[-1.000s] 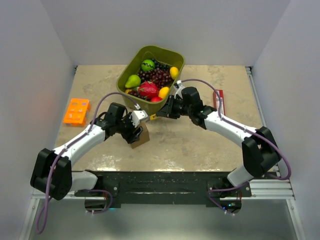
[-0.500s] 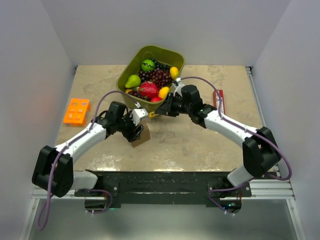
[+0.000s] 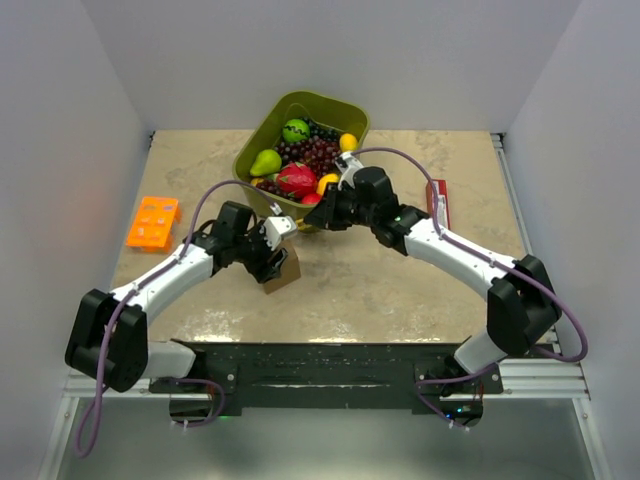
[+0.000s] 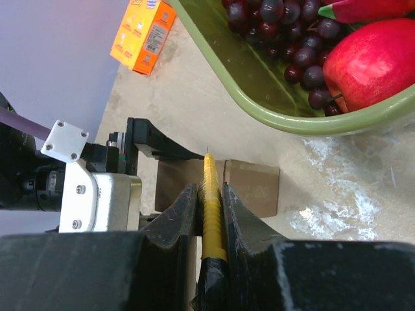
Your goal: Unpack the express box
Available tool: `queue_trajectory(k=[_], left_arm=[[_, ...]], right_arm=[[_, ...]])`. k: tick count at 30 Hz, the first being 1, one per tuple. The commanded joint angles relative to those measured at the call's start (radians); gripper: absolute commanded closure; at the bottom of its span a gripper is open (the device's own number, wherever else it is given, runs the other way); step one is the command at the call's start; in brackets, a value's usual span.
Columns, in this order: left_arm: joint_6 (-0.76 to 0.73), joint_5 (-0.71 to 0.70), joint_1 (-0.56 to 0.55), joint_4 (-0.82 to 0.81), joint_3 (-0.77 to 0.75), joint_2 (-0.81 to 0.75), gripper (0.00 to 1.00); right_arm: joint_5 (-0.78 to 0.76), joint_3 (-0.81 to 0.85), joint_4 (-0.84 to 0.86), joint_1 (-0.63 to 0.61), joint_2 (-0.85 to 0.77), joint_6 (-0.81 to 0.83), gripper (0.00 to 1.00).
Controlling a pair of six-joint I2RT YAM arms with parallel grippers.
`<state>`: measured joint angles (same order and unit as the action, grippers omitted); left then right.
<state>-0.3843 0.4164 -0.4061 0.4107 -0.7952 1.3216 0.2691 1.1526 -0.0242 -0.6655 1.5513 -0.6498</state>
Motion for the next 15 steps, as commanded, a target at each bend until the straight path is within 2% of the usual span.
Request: queue_trajectory(k=[1, 15], left_arm=[[0.005, -0.004, 0.010, 0.013, -0.010, 0.033, 0.42], [0.007, -0.004, 0.010, 0.013, -0.012, 0.037, 0.43]], right_arm=[[-0.094, 0.070, -0.052, -0.032, -0.008, 0.094, 1.00], [-0.264, 0.156, -0.170, -0.106, 0.012, 0.203, 1.00]])
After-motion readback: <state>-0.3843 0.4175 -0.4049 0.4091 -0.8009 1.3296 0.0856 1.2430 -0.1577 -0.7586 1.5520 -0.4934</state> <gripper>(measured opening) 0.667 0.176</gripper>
